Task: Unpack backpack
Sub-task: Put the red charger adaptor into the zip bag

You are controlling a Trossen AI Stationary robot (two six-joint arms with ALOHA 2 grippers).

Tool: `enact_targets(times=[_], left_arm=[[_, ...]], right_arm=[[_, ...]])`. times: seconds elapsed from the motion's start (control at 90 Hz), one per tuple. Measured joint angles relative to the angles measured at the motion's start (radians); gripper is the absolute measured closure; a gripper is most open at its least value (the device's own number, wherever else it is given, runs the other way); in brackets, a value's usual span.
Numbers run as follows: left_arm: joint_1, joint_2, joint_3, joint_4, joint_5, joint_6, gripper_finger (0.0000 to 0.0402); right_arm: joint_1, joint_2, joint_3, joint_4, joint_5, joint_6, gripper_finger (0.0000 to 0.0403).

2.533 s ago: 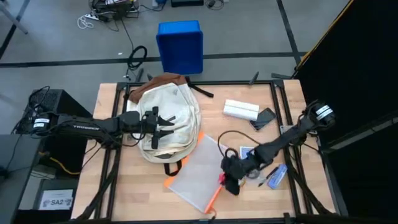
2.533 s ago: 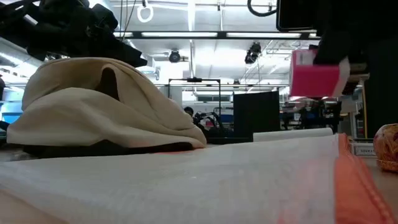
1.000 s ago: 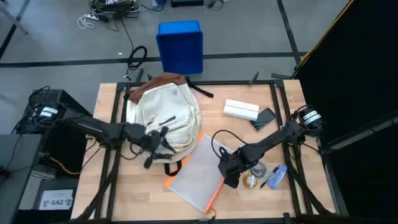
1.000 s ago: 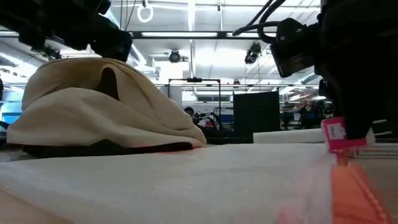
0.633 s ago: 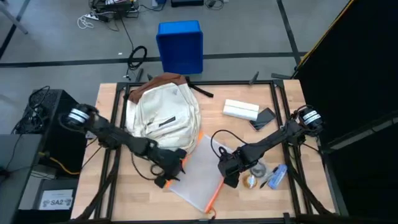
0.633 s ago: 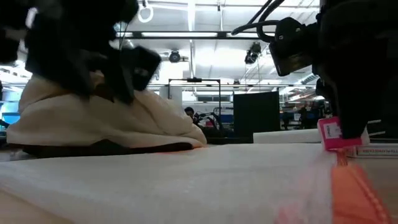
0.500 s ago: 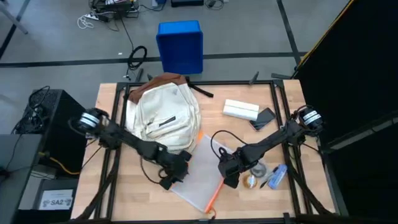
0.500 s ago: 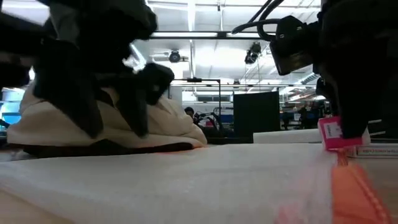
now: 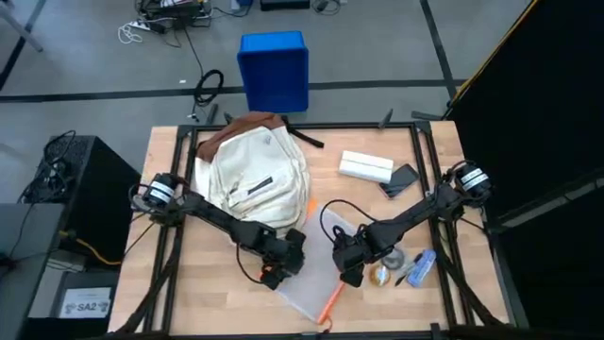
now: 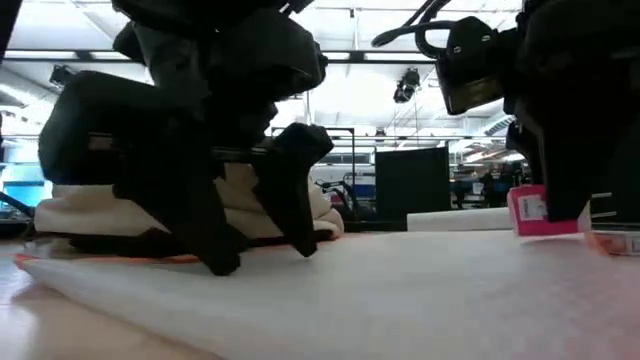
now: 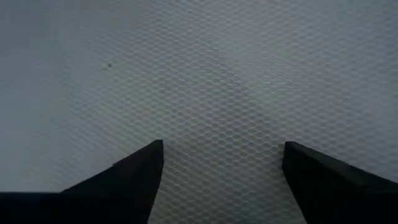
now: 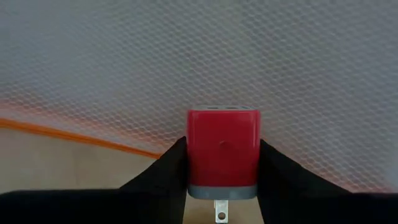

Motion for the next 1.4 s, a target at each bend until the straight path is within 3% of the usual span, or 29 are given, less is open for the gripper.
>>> enact_targets(times=[0.156, 0.4, 0.444, 0.656, 0.844, 1.122, 1.4], left_arm=[[0.031, 0.006, 0.000, -0.008, 0.069, -0.024, 0.0191], [0.063, 0.006, -0.002, -0.007, 0.077, -0.029, 0.0373], [0.066, 0.006, -0.002, -0.006, 0.078, -0.040, 0.0389], [0.066, -0.010, -0.005, -0.010, 0.051, -0.057, 0.0401], [0.060, -0.122, -0.020, -0.093, 0.032, -0.059, 0.0401], [-0.063, -0.259, -0.014, -0.165, -0.061, -0.003, 0.0401], [-0.169, -0.224, -0.013, -0.009, -0.032, -0.076, 0.0389]], right_arm=[[0.002, 0.000, 0.000, 0.000, 0.013, -0.008, 0.0289], [0.005, 0.000, 0.000, 0.000, 0.017, -0.008, 0.0289], [0.006, 0.000, 0.000, 0.000, 0.017, -0.008, 0.0289], [0.006, -0.001, 0.000, 0.000, 0.017, -0.017, 0.0289], [0.006, -0.001, 0.000, 0.000, 0.030, -0.025, 0.0289], [0.025, -0.001, 0.000, 0.064, 0.034, -0.077, 0.0289], [0.096, 0.001, 0.013, 0.295, -0.002, -0.140, 0.0289]])
